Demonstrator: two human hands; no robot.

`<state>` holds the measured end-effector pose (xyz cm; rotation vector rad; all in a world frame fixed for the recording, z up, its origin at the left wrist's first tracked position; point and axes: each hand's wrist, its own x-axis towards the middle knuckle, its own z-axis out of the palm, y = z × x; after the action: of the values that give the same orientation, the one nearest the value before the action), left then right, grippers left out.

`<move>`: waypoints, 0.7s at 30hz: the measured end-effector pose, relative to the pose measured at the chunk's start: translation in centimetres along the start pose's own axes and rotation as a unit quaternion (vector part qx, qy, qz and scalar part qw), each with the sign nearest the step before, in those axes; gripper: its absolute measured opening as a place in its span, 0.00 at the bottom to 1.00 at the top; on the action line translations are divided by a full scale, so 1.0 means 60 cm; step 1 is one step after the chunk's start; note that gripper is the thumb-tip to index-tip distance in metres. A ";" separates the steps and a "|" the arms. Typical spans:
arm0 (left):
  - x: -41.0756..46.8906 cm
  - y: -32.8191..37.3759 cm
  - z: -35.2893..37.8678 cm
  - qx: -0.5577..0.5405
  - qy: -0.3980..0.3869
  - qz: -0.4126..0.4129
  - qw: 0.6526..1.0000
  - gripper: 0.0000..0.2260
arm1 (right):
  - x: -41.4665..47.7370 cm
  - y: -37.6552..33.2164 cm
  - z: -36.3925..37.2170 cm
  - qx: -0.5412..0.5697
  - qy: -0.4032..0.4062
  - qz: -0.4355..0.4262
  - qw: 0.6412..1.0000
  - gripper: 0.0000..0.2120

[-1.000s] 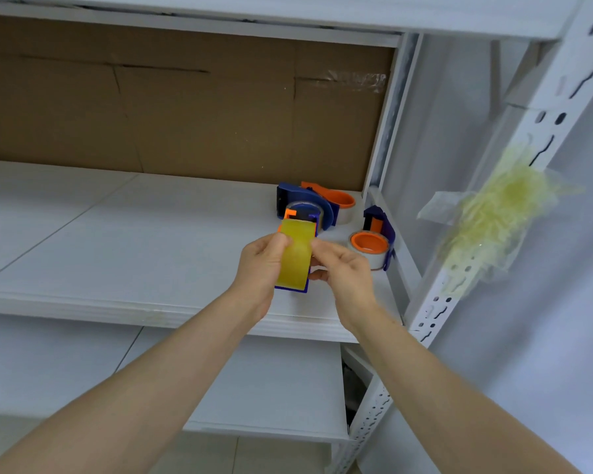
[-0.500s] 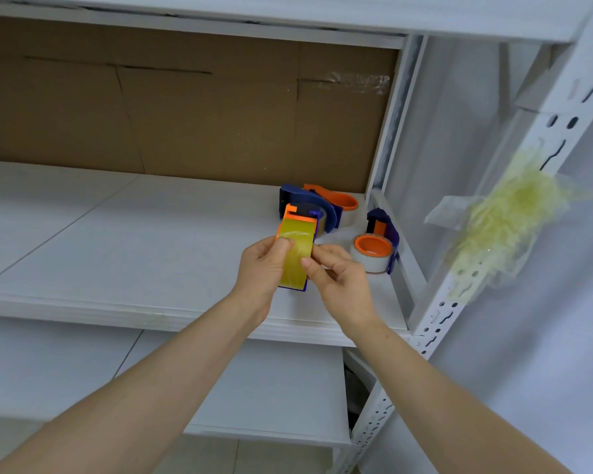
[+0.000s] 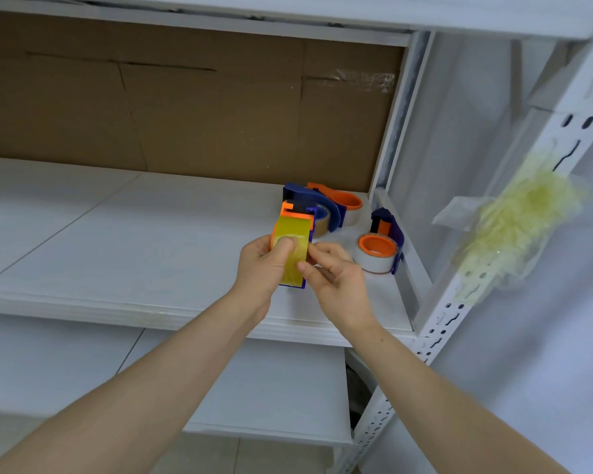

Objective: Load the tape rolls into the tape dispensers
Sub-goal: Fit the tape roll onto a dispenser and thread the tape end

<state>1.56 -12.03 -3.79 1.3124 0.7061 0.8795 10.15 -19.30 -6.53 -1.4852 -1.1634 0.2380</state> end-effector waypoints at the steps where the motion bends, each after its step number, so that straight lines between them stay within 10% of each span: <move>1: 0.000 0.000 -0.001 0.000 0.007 -0.007 1.000 0.08 | 0.000 0.001 0.002 -0.003 -0.002 -0.004 1.000 0.13; 14: 0.004 0.015 -0.017 0.002 0.024 -0.094 0.995 0.06 | 0.006 -0.009 0.005 -0.003 -0.028 0.034 0.999 0.14; 21: 0.001 0.013 -0.028 0.007 -0.028 -0.065 0.997 0.24 | 0.021 -0.018 -0.005 0.005 -0.028 0.067 0.997 0.24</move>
<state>0.04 -11.08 -3.23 1.2836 0.7461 0.7309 10.39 -18.72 -4.96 -1.5579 -1.1065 0.3801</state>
